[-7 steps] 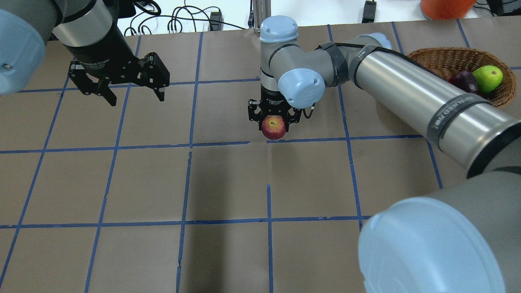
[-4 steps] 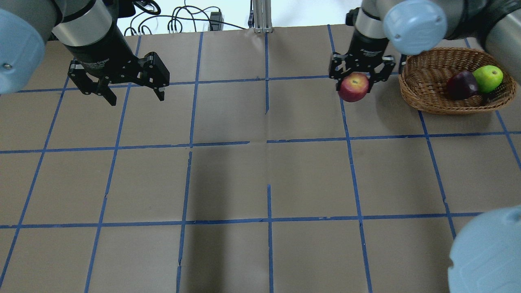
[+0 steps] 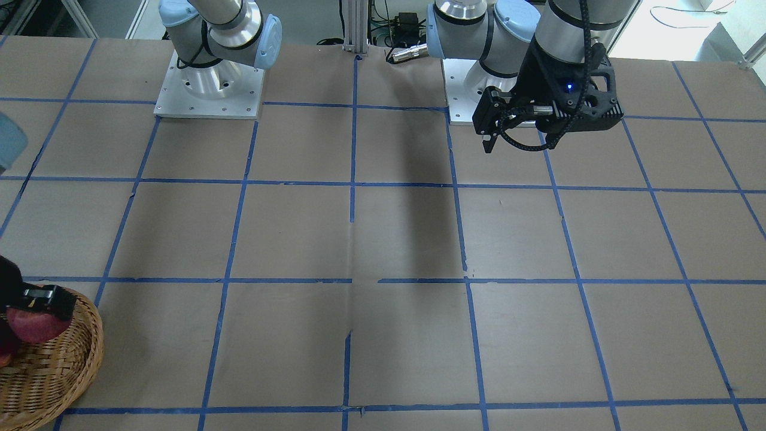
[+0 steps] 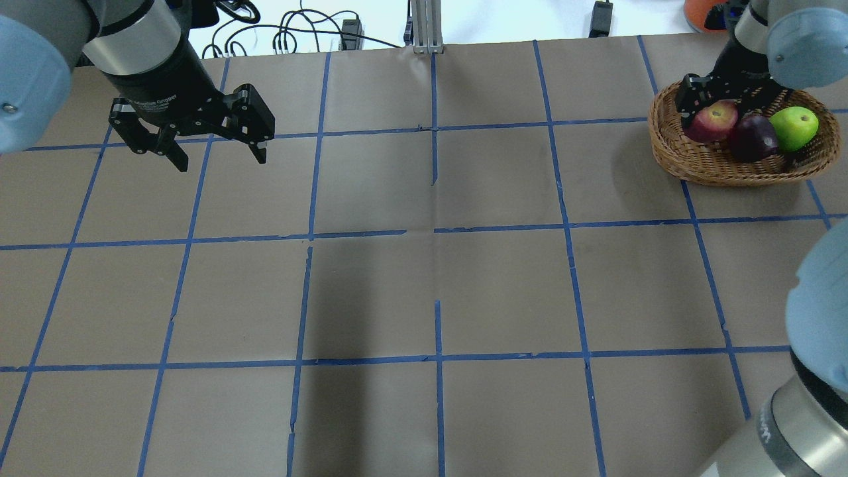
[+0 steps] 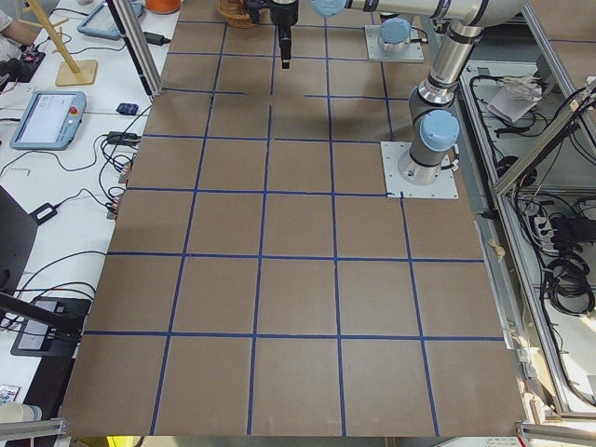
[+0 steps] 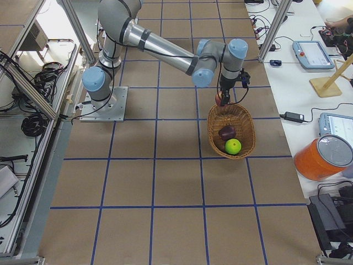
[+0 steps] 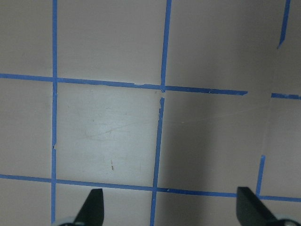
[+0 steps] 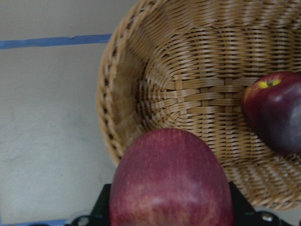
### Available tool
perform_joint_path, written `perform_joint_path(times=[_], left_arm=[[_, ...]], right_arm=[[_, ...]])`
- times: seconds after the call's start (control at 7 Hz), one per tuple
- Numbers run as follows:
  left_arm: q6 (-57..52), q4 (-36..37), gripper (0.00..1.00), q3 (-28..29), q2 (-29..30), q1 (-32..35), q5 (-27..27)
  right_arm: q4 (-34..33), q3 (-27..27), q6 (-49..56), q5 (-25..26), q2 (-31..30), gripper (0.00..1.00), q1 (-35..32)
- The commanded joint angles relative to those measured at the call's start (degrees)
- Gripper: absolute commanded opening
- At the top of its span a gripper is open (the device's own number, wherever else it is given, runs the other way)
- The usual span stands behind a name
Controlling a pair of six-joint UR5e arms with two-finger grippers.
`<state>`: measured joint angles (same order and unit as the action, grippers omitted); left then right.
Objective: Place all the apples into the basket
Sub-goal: 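Carry the light red apple into the basket and open the right gripper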
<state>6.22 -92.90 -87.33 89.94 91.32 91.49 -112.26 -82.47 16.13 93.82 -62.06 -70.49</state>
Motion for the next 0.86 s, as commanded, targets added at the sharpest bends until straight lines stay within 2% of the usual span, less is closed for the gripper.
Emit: perform_joint_path(times=[0.0,0.29,0.57,0.71], left_arm=[[-0.07,0.00,1.00,-0.03,0.06,-0.01,0.00],[-0.07,0.00,1.00,-0.03,0.06,-0.01,0.00],[0.11,0.26,1.00,-0.03,-0.03,-0.01,0.00],[0.11,0.26,1.00,-0.03,-0.03,-0.01,0.00]], right_arm=[[-4.89,0.29,1.54,0.58,5.26,0.00,2.11],[-4.99,-0.14,0.84,0.40,6.08,0.00,2.11],[-7.69,0.21,3.55,0.22,6.86,1.00,2.11],[-6.75,0.56,3.56,0.74,6.08,1.00,1.94]])
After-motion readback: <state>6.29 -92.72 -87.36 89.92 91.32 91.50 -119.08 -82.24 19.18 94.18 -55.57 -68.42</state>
